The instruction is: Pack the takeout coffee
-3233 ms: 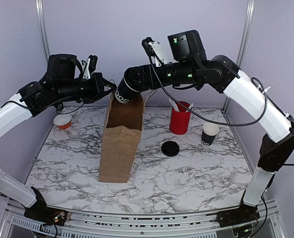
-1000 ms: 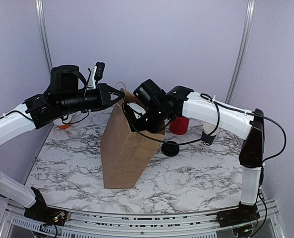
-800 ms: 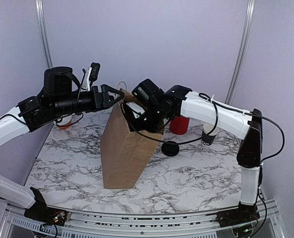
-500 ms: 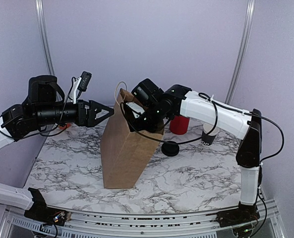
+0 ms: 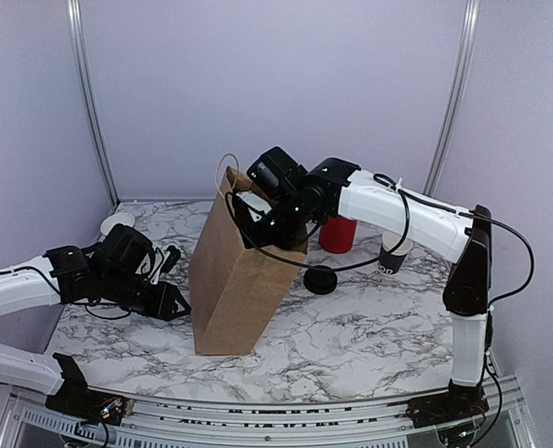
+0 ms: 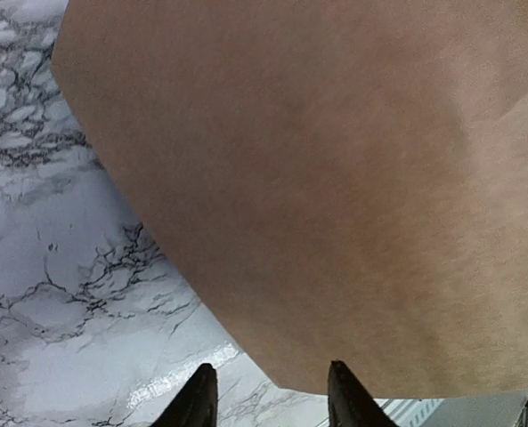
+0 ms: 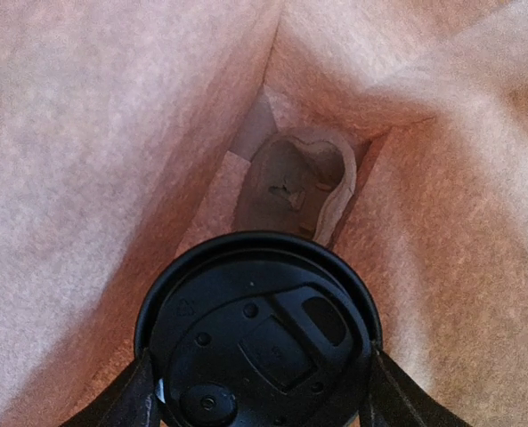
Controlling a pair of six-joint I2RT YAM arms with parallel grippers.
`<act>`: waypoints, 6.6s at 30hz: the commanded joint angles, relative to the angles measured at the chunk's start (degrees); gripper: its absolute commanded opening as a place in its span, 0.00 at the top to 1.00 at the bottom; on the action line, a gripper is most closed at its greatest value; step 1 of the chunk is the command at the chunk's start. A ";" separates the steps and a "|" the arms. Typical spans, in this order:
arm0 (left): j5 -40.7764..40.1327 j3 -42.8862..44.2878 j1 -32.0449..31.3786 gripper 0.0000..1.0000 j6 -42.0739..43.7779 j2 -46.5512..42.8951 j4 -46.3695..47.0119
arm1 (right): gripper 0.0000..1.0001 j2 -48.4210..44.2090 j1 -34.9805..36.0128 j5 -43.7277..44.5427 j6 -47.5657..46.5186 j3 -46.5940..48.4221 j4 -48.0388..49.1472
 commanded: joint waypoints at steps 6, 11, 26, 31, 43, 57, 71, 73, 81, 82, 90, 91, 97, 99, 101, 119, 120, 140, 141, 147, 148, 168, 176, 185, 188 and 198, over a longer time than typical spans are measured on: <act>-0.19 -6.33 0.22 0.70 -4.21 5.44 2.49 | 0.39 1.74 0.72 -0.10 -0.39 4.12 -1.48; 2.33 -7.28 -0.21 0.73 -5.20 9.43 8.29 | 0.39 2.10 1.02 -0.18 -0.22 5.66 -2.61; 7.60 -3.29 -1.39 0.74 -4.75 23.64 21.24 | 0.39 4.58 1.14 1.91 -2.15 13.70 -9.29; 8.80 -0.30 -1.80 0.74 -4.43 27.62 23.52 | 0.39 4.56 1.12 2.56 -2.76 13.62 -12.20; 8.83 -0.39 -2.02 0.74 -5.11 29.20 25.72 | 0.39 4.47 1.12 3.27 -3.76 12.45 -17.62; 9.36 -1.38 -2.02 0.75 -4.78 29.10 26.87 | 0.39 4.88 2.41 2.09 -2.68 8.10 -15.20; 9.53 -1.49 -2.02 0.75 -4.77 28.71 26.95 | 0.39 6.30 3.84 4.40 -2.67 4.25 -13.08; 9.49 -1.34 -2.02 0.75 -4.76 28.71 26.79 | 0.39 6.46 4.08 5.20 -2.79 3.96 -13.06; 9.37 -1.19 -2.02 0.75 -4.72 28.58 26.42 | 0.38 6.87 5.01 7.74 -3.36 1.16 -12.81; 9.32 -1.14 -2.02 0.75 -4.68 28.46 26.21 | 0.38 7.03 5.18 7.88 -3.45 1.07 -12.76; 9.09 -0.95 -2.04 0.75 -4.27 28.44 25.60 | 0.38 7.72 5.51 8.05 -3.65 -0.85 -11.51; 9.03 -0.84 -2.02 0.75 -4.24 28.45 25.62 | 0.38 7.87 5.51 8.04 -3.71 -0.96 -11.48; 9.03 -0.84 -2.02 0.75 -4.15 28.49 25.54 | 0.38 8.08 5.59 8.36 -3.55 -2.11 -11.39; 9.06 -0.78 -2.02 0.75 -4.14 28.50 25.39 | 0.37 8.07 5.60 8.56 -3.40 -2.19 -11.43; 9.09 -0.68 -2.02 0.75 -3.98 28.42 25.30 | 0.37 8.08 5.68 8.64 -3.24 -2.19 -11.40; 8.41 0.09 -2.02 0.75 -3.55 28.21 23.93 | 0.34 7.53 5.87 11.03 -3.12 2.62 -13.09; 8.39 0.10 -2.02 0.75 -3.60 28.16 23.92 | 0.34 7.47 5.85 11.11 -3.07 2.67 -13.17; 7.16 0.16 -1.95 0.75 -3.19 26.23 22.29 | 0.30 7.62 5.86 11.63 -3.27 8.52 -16.49; 7.11 0.30 -1.93 0.75 -3.07 26.16 22.15 | 0.29 7.83 5.88 11.64 -3.23 9.19 -16.84; 6.41 0.62 -1.84 0.74 -2.85 25.56 21.51 | 0.24 8.35 5.86 11.91 -3.33 12.77 -18.78; 6.30 0.67 -1.84 0.74 -2.90 25.44 21.50 | 0.23 8.34 5.86 11.91 -3.34 13.20 -19.02; 5.56 1.88 -1.27 0.72 -2.06 23.59 19.39 | 0.09 5.70 5.91 15.08 -3.39 17.29 -19.71; 5.00 3.32 -0.80 0.71 -0.81 22.37 17.21 | 0.08 4.25 5.85 16.71 -4.07 19.55 -19.36; 4.88 4.24 -0.35 0.71 -0.56 21.33 15.93 | 0.08 2.10 5.86 18.28 -5.41 20.29 -17.13; 4.57 4.62 -0.27 0.71 -0.50 20.96 15.36 | 0.08 1.46 5.86 18.76 -6.35 20.74 -15.83; 1.70 6.77 0.68 0.71 -0.28 16.55 11.73 | 0.07 -2.25 5.86 21.25 -9.33 21.27 -9.06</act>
